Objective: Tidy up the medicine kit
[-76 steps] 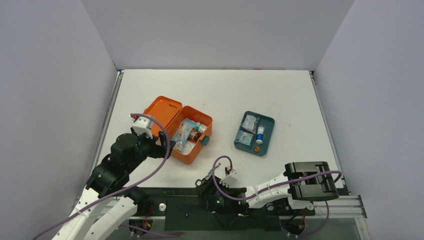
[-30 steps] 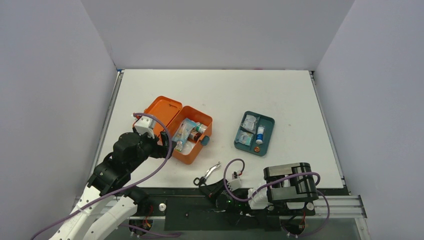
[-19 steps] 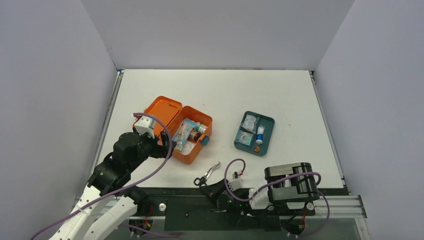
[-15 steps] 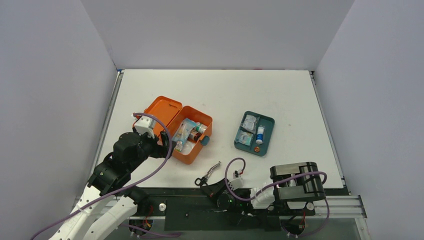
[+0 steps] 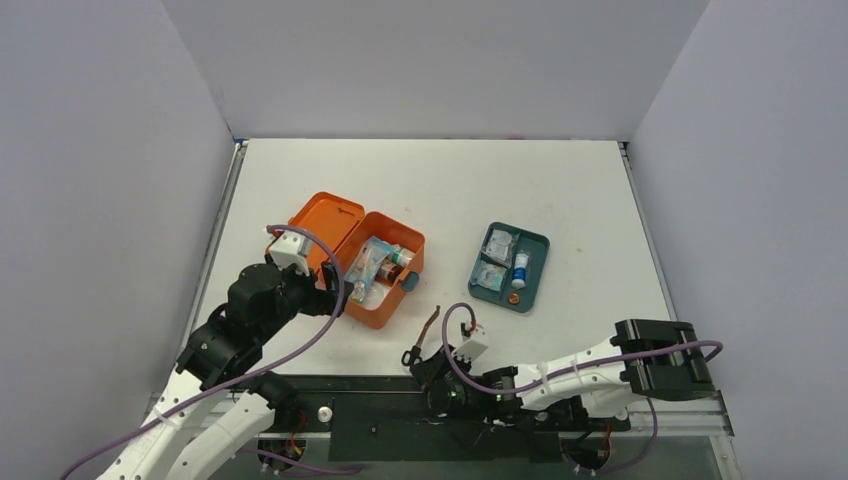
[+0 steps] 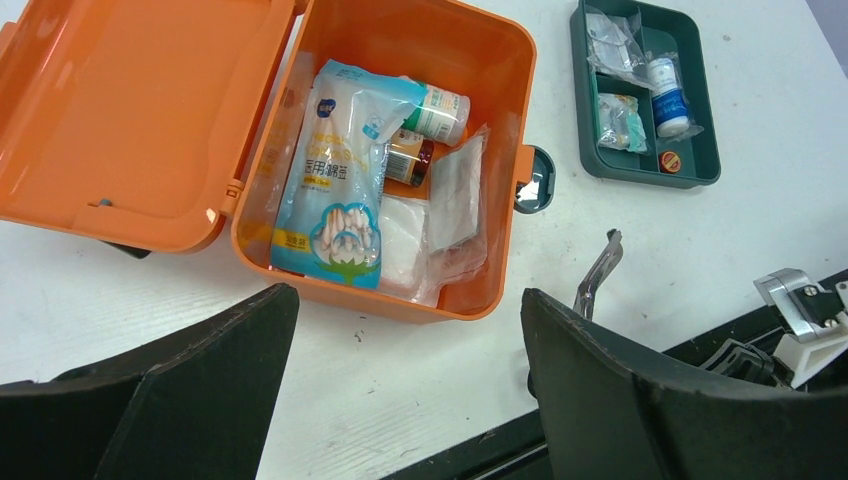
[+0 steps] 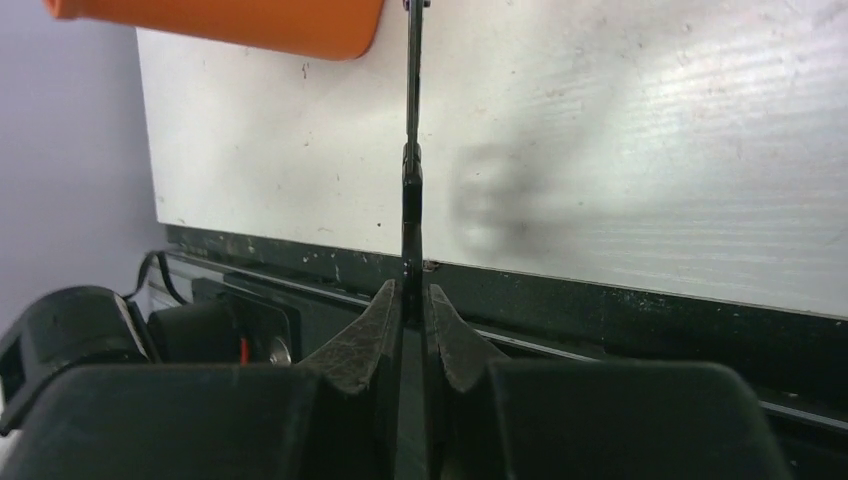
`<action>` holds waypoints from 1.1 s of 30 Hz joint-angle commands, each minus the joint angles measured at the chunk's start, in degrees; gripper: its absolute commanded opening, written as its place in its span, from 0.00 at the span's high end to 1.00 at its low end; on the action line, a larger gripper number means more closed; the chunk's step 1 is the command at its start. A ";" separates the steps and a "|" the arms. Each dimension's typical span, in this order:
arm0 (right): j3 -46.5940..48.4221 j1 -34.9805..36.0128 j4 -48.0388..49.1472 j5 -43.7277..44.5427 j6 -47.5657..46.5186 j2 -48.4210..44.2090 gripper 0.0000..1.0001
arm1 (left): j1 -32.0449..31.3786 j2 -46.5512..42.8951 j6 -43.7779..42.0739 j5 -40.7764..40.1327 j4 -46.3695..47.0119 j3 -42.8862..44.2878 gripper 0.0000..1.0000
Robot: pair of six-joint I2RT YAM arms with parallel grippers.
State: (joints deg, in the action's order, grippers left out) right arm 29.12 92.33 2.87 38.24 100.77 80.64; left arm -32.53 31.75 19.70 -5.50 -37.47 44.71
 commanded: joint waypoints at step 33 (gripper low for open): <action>29.01 -24.87 -12.06 -24.84 -33.77 -3.37 1.00 | -0.07 -4.78 3.58 -3.49 1.00 -0.83 0.17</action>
State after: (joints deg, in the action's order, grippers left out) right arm 53.89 69.93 -13.63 19.31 65.32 73.56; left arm -32.53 27.59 22.46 -7.03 -38.72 44.36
